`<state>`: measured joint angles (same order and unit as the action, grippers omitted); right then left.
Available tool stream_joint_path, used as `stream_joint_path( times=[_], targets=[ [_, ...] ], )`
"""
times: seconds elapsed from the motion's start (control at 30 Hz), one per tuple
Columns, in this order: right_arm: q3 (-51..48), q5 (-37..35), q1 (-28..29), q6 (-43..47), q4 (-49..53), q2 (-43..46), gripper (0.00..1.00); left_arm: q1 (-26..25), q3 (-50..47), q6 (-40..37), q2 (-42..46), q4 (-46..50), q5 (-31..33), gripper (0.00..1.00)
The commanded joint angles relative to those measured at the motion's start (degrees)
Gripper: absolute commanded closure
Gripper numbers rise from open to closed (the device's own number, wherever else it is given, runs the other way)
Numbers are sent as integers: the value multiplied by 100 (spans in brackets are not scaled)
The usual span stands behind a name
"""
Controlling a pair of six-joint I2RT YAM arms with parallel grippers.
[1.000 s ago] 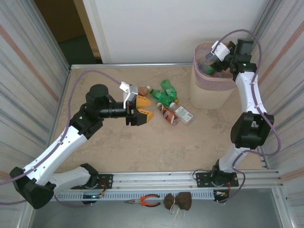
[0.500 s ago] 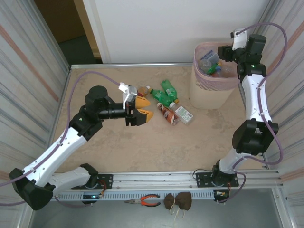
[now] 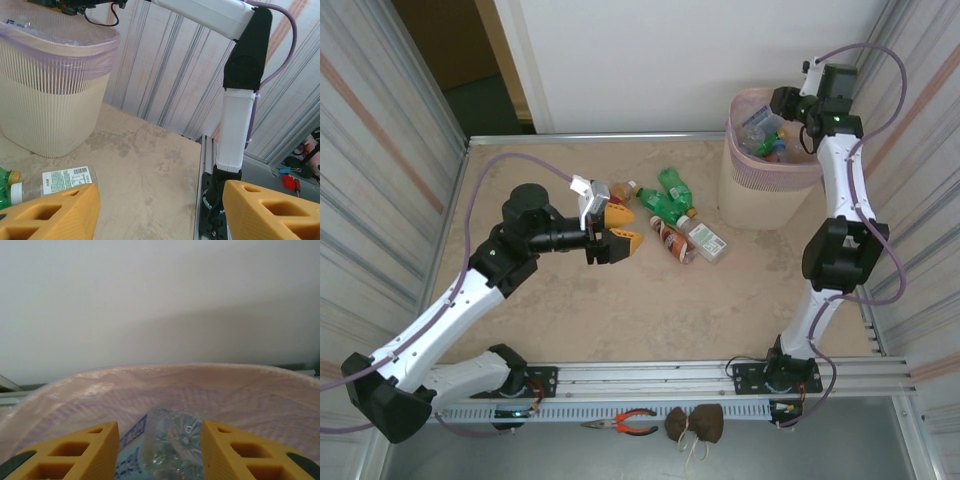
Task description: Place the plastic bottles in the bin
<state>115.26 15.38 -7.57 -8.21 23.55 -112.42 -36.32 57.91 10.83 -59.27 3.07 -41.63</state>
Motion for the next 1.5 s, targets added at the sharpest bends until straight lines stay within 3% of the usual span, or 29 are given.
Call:
stream_joint_path(
  times=[0.0, 0.13, 0.57, 0.87, 1.27, 1.47],
  targets=[
    [112, 62, 76, -11, 438, -360, 56, 48, -113, -11, 140, -129, 100, 34],
    [98, 518, 233, 414, 1033, -670, 56, 53, -181, 33, 92, -199, 114, 34],
    [161, 52, 507, 913, 2303, -666, 53, 58, -334, 102, 80, -293, 71, 34],
    [-4, -189, 487, 618, 2075, 480, 40, 91, -271, -92, 95, 56, 369, 33],
    [-1544, -17, 544, 316, 1475, 2204, 38, 130, 469, -857, -437, 2097, 1951, 30],
    [-2250, 70, 581, 50, 1258, 3112, 38, 304, 713, -990, -892, 2539, 2321, 28]
  ],
)
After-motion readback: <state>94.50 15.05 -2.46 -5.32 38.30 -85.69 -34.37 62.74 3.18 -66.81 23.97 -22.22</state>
